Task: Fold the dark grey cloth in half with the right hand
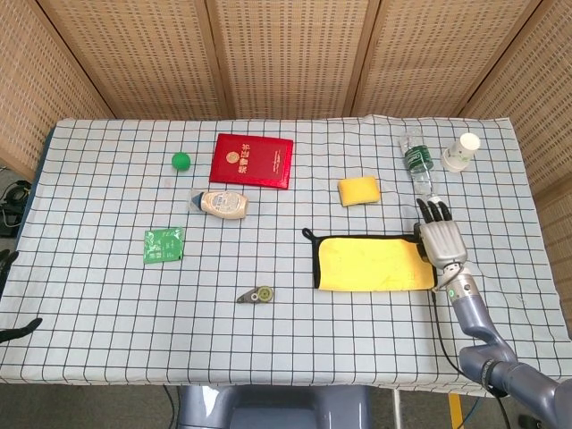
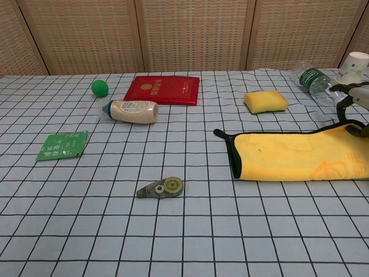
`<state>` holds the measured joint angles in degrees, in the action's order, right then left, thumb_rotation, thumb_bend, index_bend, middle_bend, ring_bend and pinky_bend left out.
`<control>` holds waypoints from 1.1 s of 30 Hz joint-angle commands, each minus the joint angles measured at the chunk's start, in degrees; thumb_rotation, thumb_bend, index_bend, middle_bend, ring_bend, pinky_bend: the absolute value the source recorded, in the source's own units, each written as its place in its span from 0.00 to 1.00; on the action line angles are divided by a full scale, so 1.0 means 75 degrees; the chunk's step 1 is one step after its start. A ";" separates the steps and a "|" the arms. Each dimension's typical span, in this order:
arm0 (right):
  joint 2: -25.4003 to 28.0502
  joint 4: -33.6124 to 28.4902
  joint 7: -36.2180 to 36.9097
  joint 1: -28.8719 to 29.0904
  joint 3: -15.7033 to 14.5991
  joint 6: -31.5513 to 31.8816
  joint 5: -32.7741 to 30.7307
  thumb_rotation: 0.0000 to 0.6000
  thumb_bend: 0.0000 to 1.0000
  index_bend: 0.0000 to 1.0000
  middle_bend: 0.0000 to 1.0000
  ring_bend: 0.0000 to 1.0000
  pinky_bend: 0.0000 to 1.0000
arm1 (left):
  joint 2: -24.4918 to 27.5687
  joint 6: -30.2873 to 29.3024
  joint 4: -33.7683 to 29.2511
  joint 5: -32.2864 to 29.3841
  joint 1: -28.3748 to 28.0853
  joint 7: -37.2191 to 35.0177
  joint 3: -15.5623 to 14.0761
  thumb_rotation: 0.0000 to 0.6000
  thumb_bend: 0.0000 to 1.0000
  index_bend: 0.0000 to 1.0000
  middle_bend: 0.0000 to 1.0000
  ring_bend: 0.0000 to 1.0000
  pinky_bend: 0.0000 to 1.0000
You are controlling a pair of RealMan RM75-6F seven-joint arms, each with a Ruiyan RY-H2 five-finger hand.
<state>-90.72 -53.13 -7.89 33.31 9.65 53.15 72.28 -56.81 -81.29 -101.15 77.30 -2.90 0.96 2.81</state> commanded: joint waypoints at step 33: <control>0.2969 -0.5253 0.0766 -0.1982 -0.0293 0.2938 0.0624 1.00 0.00 0.03 0.00 0.00 0.00 | 0.0136 -0.0313 -0.0094 0.0415 0.0157 -0.0280 -0.0120 1.00 0.00 0.00 0.00 0.00 0.00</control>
<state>-75.44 -82.81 -1.11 23.63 10.12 71.12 76.11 -55.91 -83.49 -101.79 80.24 -1.83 -0.97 2.01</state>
